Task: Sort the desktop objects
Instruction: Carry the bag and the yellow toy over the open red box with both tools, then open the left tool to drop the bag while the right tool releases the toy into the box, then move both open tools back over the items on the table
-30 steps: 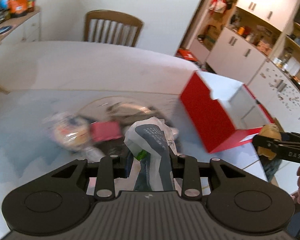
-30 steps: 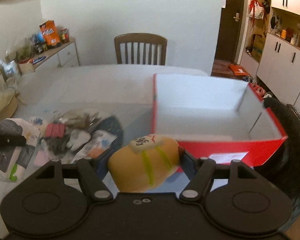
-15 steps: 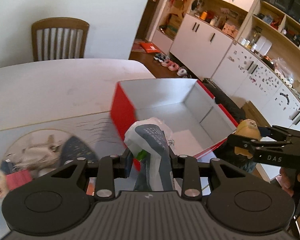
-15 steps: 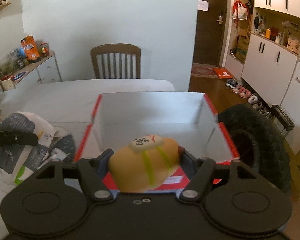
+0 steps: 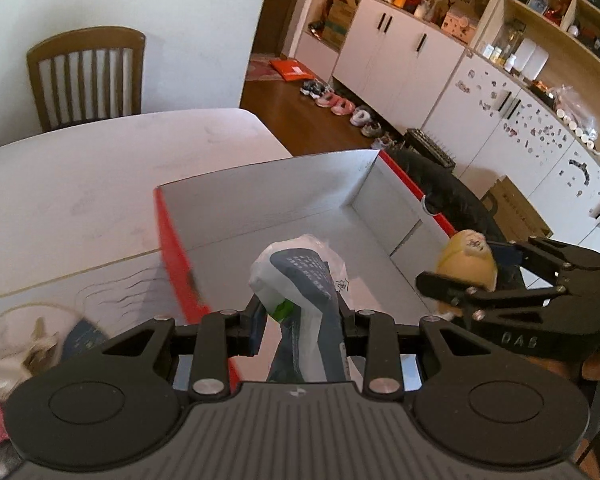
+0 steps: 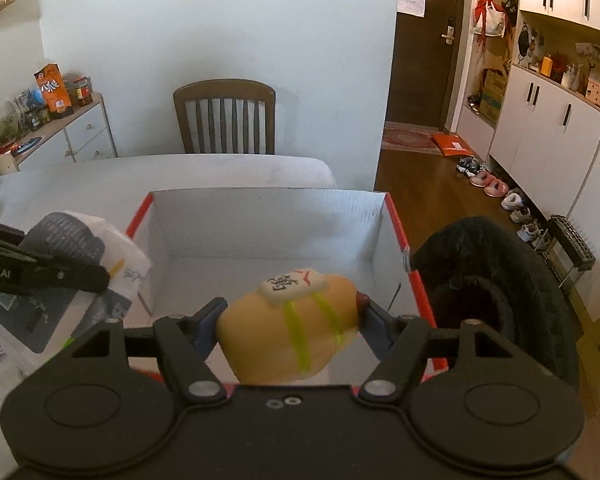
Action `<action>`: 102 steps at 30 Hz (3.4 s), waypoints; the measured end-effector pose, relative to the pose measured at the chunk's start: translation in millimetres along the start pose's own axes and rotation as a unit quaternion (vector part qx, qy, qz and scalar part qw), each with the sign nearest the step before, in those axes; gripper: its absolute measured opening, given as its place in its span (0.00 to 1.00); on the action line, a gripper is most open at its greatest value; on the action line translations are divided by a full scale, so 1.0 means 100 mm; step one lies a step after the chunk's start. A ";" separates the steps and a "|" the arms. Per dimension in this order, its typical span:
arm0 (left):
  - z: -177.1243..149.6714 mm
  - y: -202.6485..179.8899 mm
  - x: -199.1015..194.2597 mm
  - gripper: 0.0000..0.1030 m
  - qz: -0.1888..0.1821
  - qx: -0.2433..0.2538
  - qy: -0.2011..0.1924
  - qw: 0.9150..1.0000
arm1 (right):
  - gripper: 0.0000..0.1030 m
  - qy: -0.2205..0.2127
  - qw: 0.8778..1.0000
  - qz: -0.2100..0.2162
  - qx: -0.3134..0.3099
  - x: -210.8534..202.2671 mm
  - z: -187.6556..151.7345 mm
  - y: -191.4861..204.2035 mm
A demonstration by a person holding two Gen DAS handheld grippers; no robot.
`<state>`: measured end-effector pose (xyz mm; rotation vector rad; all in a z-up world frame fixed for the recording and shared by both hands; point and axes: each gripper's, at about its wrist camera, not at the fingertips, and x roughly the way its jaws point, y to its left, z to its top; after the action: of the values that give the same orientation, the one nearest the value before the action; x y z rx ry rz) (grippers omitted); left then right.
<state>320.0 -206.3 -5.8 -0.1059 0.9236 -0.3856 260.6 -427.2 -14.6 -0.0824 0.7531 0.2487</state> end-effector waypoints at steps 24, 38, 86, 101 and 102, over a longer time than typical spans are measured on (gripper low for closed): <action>0.30 -0.18 1.39 0.30 0.072 0.047 0.098 0.991 | 0.68 0.117 0.991 0.020 -0.065 1.07 0.00 -0.10; 0.28 -0.12 1.54 0.43 0.075 0.037 0.146 0.986 | 0.71 0.166 0.983 0.028 -0.077 1.22 -0.02 0.00; -0.92 0.73 -1.22 0.61 0.042 0.057 -0.072 0.995 | 0.94 0.002 0.991 0.104 -0.082 -0.31 0.03 1.19; -1.44 1.96 -1.68 0.82 0.073 0.032 -0.076 0.994 | 0.98 0.011 0.994 0.084 -0.066 -0.19 -0.16 2.24; -1.46 2.03 -1.69 0.83 0.075 0.034 -0.078 0.994 | 0.98 0.013 0.994 0.080 -0.067 -0.17 -0.17 2.30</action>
<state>169.0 54.9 -17.5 -0.0031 0.7580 -0.2654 179.4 -210.6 -12.1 -0.1529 0.7689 0.4510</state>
